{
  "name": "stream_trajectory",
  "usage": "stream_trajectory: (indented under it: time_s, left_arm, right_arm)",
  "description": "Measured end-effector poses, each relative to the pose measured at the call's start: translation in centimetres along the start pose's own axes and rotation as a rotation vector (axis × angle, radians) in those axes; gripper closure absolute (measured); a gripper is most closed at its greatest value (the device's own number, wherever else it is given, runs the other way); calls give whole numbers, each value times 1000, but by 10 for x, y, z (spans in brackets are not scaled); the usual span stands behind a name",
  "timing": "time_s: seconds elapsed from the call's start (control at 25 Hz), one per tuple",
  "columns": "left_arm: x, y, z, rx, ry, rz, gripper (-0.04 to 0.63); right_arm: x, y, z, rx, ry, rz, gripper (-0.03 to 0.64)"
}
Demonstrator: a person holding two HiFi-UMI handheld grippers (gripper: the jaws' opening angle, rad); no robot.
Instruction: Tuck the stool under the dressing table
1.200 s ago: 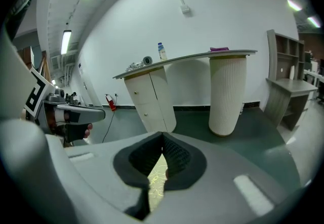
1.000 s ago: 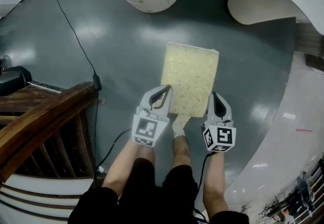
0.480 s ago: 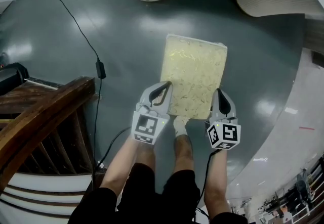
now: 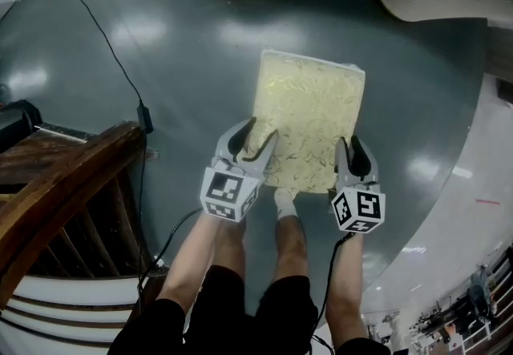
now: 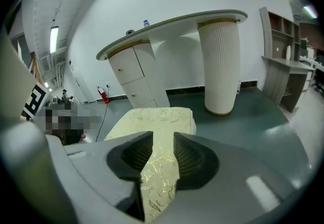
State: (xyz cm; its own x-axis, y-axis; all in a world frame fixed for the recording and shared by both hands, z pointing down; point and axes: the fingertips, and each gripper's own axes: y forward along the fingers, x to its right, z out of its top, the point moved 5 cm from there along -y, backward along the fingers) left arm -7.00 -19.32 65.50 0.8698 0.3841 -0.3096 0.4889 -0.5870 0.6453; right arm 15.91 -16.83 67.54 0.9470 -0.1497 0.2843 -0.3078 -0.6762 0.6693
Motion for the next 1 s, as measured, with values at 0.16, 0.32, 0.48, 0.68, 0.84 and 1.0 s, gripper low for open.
stream_trajectory:
  time_s: [0.16,0.32,0.48,0.68,0.84,1.0]
  left_arm:
    - [-11,7,-14,-21,-40,-1,280]
    - [-23,11,-29,-26,-102,-17,216]
    - [-34,12,-43,-22,-163,-13,182]
    - [-36,18,-59,-48,-165,-45,150]
    - [-35,22,-69,-49,-159,-75,144]
    - [-33,27,-75,-32,-165,-96,132]
  right_arm:
    - [12,7,-12,-22,44,14,417]
    - [19,12,-26,-46,125,65,361]
    - [24,14,-40,-55,158,78,323]
    - [29,20,-55,-60,192,111,289]
    - [31,22,-64,-44,220,143,285]
    - [33,25,-65,-14,254,165,273]
